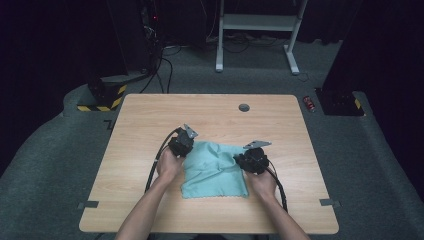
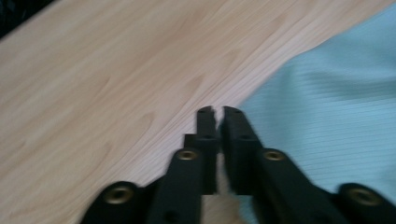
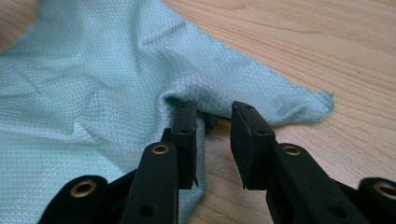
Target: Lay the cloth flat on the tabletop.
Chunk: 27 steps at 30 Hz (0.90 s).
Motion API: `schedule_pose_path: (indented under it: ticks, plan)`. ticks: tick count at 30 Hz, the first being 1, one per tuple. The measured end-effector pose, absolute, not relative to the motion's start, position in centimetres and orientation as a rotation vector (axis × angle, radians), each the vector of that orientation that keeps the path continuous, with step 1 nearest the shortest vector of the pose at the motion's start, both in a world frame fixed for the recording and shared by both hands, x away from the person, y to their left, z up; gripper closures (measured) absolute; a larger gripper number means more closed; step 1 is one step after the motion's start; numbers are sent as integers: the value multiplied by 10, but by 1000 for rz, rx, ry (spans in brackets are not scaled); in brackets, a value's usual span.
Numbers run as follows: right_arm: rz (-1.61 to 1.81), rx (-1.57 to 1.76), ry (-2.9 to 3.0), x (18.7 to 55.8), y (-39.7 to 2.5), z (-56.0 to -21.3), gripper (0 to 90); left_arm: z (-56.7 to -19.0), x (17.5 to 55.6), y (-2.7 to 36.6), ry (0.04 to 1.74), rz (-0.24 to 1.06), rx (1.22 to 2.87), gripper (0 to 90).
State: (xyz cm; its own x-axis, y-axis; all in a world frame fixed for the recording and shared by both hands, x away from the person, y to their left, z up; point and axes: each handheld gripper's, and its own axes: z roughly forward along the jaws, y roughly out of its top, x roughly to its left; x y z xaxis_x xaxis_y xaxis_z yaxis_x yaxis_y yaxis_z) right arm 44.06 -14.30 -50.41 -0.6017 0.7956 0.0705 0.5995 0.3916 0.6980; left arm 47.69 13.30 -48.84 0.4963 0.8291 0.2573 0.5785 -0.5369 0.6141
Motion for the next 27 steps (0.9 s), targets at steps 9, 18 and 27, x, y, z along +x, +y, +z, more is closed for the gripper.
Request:
schedule_pose_path:
  ticks: [9,18,27]
  plan:
    - [1025,1225,2377,439,-145,-501,711,-498,467,150,1247,526,2113,614]
    - [1032,1210,2378,430,-155,-497,701,-498,415,141,1105,451,2147,533]
    - [1088,1093,2430,415,-144,-489,651,-515,400,153,1151,536,2156,494]
